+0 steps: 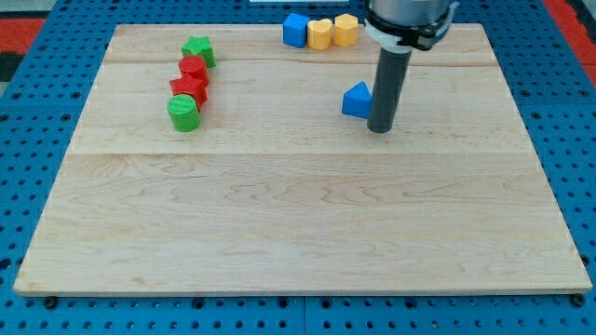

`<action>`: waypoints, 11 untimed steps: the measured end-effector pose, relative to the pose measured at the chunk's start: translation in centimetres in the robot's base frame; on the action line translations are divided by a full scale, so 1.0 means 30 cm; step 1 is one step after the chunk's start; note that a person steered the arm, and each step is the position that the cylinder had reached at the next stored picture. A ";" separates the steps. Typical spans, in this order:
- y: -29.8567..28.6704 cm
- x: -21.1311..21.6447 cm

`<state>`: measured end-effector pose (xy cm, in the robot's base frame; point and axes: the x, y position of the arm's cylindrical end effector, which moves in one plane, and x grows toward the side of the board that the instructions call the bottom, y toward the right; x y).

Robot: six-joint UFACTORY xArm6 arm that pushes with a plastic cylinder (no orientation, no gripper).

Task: Put blue blocks together

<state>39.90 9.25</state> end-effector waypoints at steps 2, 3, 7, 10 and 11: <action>-0.029 -0.082; -0.028 -0.138; -0.035 -0.350; -0.154 -0.417; -0.209 -0.440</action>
<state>26.70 2.97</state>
